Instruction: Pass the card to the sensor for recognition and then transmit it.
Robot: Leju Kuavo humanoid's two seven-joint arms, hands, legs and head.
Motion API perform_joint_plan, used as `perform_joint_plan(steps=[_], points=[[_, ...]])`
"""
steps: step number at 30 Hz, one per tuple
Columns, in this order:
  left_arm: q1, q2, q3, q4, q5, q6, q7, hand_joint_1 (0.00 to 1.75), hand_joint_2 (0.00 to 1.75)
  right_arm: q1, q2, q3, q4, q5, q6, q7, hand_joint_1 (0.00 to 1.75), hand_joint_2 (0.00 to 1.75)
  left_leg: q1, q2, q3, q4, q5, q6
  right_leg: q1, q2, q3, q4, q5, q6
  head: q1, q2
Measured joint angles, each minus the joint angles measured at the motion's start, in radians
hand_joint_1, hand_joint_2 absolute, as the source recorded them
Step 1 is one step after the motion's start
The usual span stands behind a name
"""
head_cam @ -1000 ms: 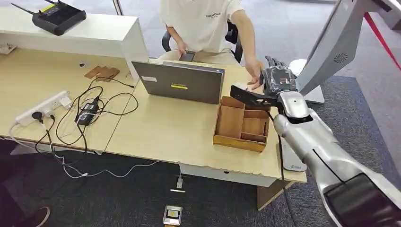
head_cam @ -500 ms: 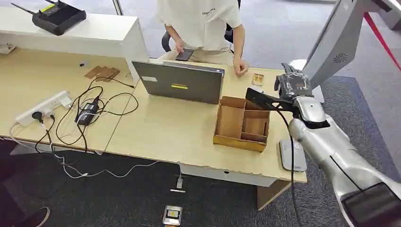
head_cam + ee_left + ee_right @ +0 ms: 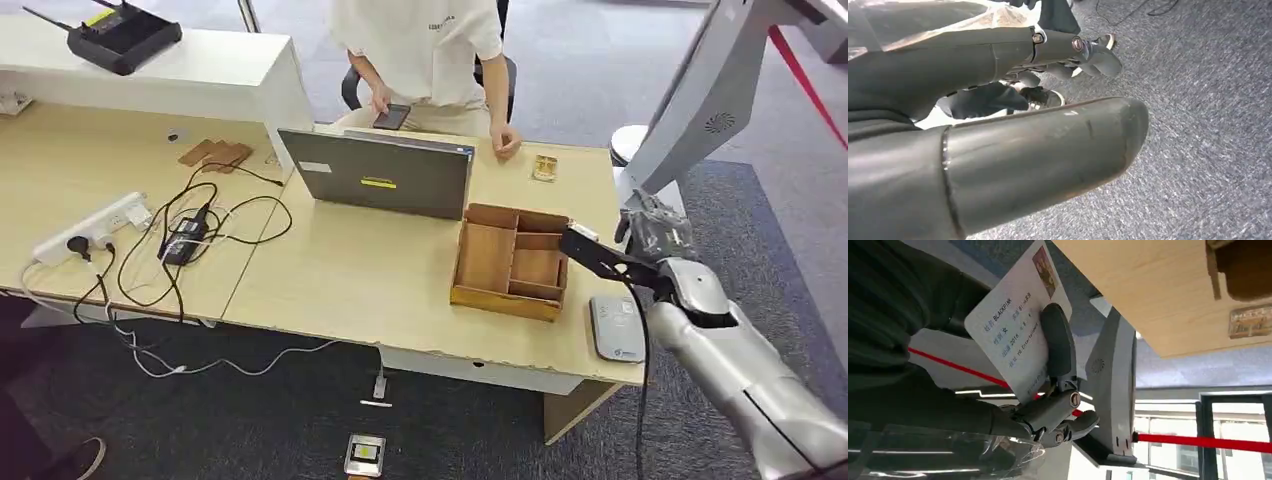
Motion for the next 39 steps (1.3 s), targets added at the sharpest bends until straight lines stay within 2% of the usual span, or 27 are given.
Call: perform_joint_plan(steps=[10,24,39], points=[[-0.001,0.0,0.0,0.0,0.006,0.005,0.013,0.0,0.0,0.093,-0.02,-0.01,-0.015,-0.021,0.0,0.0,1.75,1.75,0.0,0.0,0.0,0.0,0.0,0.0,0.0,0.0,0.0,0.0,0.0,0.0,0.0,0.0],[-0.001,0.0,0.0,0.0,0.009,0.014,0.014,0.0,0.0,0.132,-0.016,-0.01,-0.013,-0.035,0.033,-0.003,1.75,1.75,0.0,0.0,0.0,0.0,0.0,0.0,0.0,0.0,0.0,0.0,0.0,0.0,0.0,0.0],[-0.002,0.0,0.0,0.0,0.013,0.017,0.018,0.0,0.0,0.15,-0.013,-0.01,0.006,-0.06,0.035,-0.015,1.75,1.75,0.0,0.0,0.0,0.0,0.0,0.0,0.0,0.0,0.0,0.0,0.0,0.0,0.0,0.0]])
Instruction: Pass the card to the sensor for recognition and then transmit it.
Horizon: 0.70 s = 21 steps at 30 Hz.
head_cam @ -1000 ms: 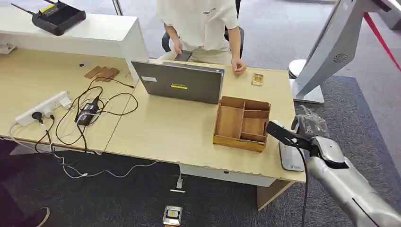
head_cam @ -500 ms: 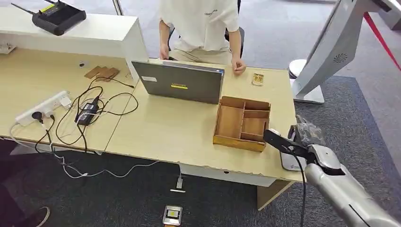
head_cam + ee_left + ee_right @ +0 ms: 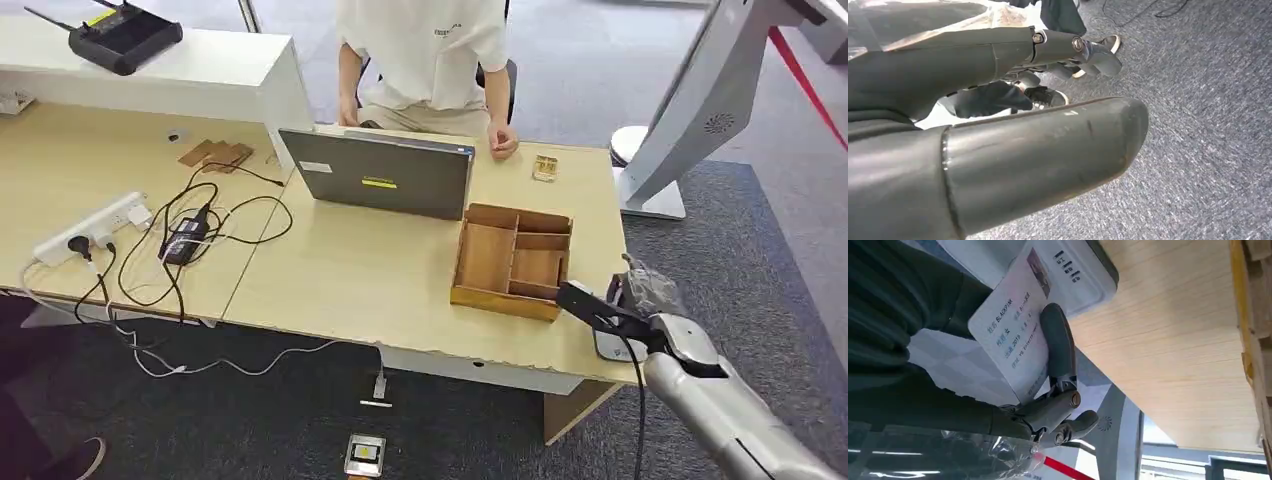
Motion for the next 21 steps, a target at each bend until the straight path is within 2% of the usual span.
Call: perform_joint_plan(steps=[11,15,21], points=[[0.0,0.0,0.0,0.0,0.003,0.005,-0.004,0.0,0.0,0.003,0.004,0.0,0.005,-0.008,-0.015,-0.003,1.75,1.75,0.0,0.0,0.001,0.0,0.0,0.0,0.0,0.0,0.001,0.0,0.0,0.0,0.0,0.0],[0.0,0.0,0.0,0.0,0.003,0.008,-0.005,0.0,0.0,0.002,0.004,-0.005,0.004,-0.001,-0.04,-0.005,1.75,1.75,0.0,0.0,0.0,0.0,0.0,0.0,0.0,0.0,0.001,0.0,0.0,0.0,0.0,0.0],[0.0,0.0,0.0,0.0,0.005,0.011,-0.01,0.0,0.0,-0.036,-0.002,-0.029,-0.057,0.005,-0.049,0.018,1.75,1.75,0.0,0.0,0.0,0.0,0.0,0.0,0.0,0.0,0.0,0.0,0.0,0.0,0.0,0.0]])
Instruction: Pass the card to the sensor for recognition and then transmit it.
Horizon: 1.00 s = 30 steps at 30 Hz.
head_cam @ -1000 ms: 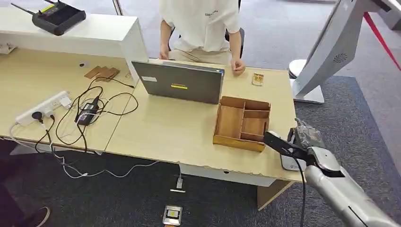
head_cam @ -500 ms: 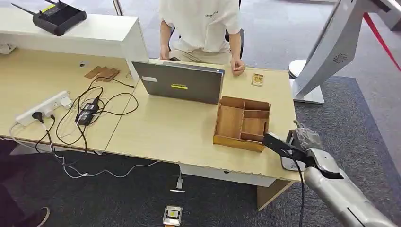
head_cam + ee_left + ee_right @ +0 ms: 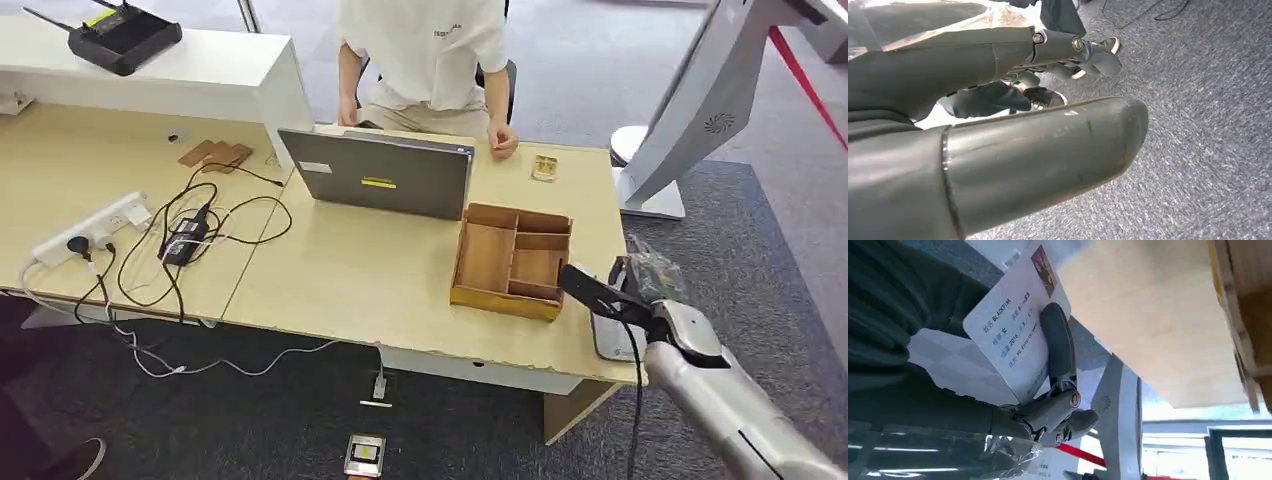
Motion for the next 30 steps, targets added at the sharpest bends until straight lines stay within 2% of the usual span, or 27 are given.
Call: perform_joint_plan(steps=[9,14,23,30], points=[[-0.014,0.0,-0.008,0.0,-0.012,-0.004,-0.001,0.0,0.0,-0.129,-0.005,-0.041,-0.092,0.002,0.027,0.01,1.75,1.75,0.0,0.0,0.0,0.0,0.0,0.0,0.0,0.0,0.0,0.0,0.0,0.0,0.0,0.0],[-0.032,0.0,-0.023,0.0,-0.037,-0.013,0.013,0.0,0.0,-0.179,0.015,-0.042,-0.093,0.016,0.048,-0.001,1.75,1.75,0.0,0.0,0.0,0.0,0.0,0.0,0.0,0.0,0.0,0.0,0.0,0.0,0.0,0.0],[-0.062,-0.005,-0.058,0.0,-0.076,-0.046,0.036,0.0,0.0,-0.232,0.092,-0.015,-0.011,0.049,0.069,-0.034,1.75,1.75,0.0,0.0,-0.001,0.0,0.0,0.0,0.0,0.0,0.0,0.0,0.0,0.0,0.0,0.0],[-0.094,-0.007,-0.082,0.0,-0.117,-0.082,0.049,0.0,0.0,-0.288,0.194,0.019,0.127,0.14,0.066,-0.066,1.75,1.75,0.0,0.0,-0.001,0.0,0.0,0.0,0.0,0.0,-0.001,0.001,0.0,0.0,0.0,0.0]])
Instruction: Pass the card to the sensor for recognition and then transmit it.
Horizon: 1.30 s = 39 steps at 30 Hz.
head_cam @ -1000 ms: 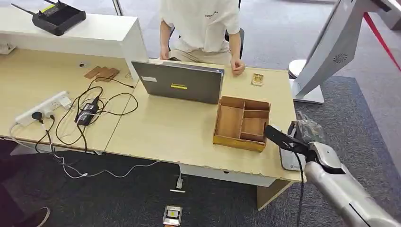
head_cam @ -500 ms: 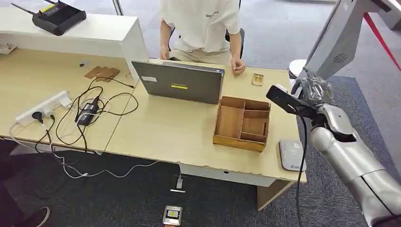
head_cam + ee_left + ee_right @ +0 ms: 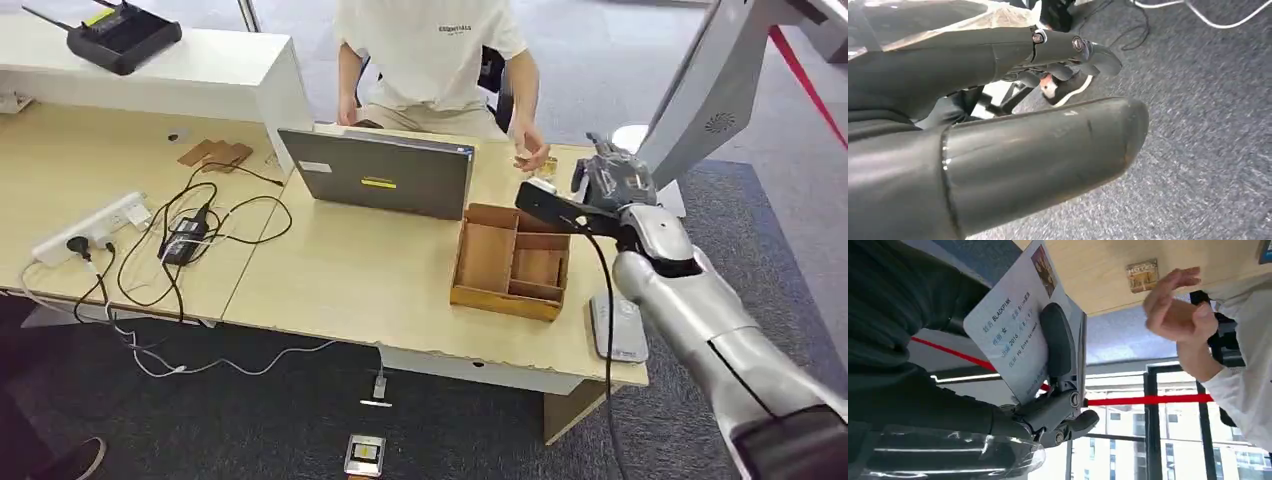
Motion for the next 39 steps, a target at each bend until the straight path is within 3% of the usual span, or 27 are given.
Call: perform_joint_plan(steps=[17,18,19,20,21,22,35,39], points=[[-0.008,0.0,-0.016,0.0,-0.005,-0.004,0.016,0.0,0.0,-0.114,0.174,0.055,0.231,0.08,-0.046,0.027,1.75,1.75,0.001,0.0,0.0,0.0,0.0,0.0,0.001,0.0,0.0,0.0,0.0,0.0,0.0,0.0],[-0.007,0.0,-0.016,0.0,-0.003,-0.002,0.015,0.0,0.0,-0.117,0.179,0.057,0.238,0.082,-0.051,0.028,1.69,1.75,0.001,0.0,0.0,0.0,0.0,0.0,0.001,0.0,0.0,0.0,0.0,0.0,0.0,0.0],[-0.005,0.0,-0.016,0.0,-0.002,0.0,0.012,0.0,0.0,-0.119,0.188,0.06,0.249,0.084,-0.056,0.031,1.05,1.75,0.001,0.0,0.0,0.0,0.0,0.0,0.001,0.0,0.0,0.0,0.0,0.0,0.0,0.0],[-0.004,0.001,-0.016,0.0,0.0,0.001,0.011,0.0,0.0,-0.12,0.193,0.061,0.257,0.085,-0.06,0.032,1.05,1.75,0.001,0.0,0.0,0.0,0.0,0.0,0.001,0.0,0.0,0.0,0.0,0.0,0.0,0.0],[-0.003,0.002,-0.016,0.0,0.0,0.001,0.01,0.0,0.0,-0.121,0.197,0.063,0.263,0.086,-0.063,0.033,0.19,1.75,0.001,0.0,0.0,0.0,0.0,0.0,0.001,0.0,0.0,0.0,0.0,0.0,0.0,0.0],[-0.001,0.002,-0.016,0.0,0.001,0.005,0.009,0.0,0.0,-0.121,0.204,0.065,0.27,0.088,-0.072,0.034,0.0,1.75,0.001,0.0,0.0,0.0,0.0,0.0,0.001,0.0,0.0,0.0,0.0,0.0,0.0,0.0],[0.016,0.009,-0.016,0.0,0.014,0.022,-0.002,0.0,0.0,-0.121,0.246,0.071,0.324,0.099,-0.154,0.034,0.0,1.75,0.001,0.0,0.0,0.0,0.0,0.0,0.001,0.0,0.0,0.0,0.0,0.0,0.0,0.0],[0.021,0.009,-0.015,0.0,0.022,0.037,-0.005,0.0,0.0,-0.121,0.257,0.055,0.332,0.027,-0.22,-0.011,0.0,1.75,0.001,0.0,0.0,0.0,0.0,0.0,0.001,0.0,0.0,0.0,0.0,0.0,0.001,0.0]])
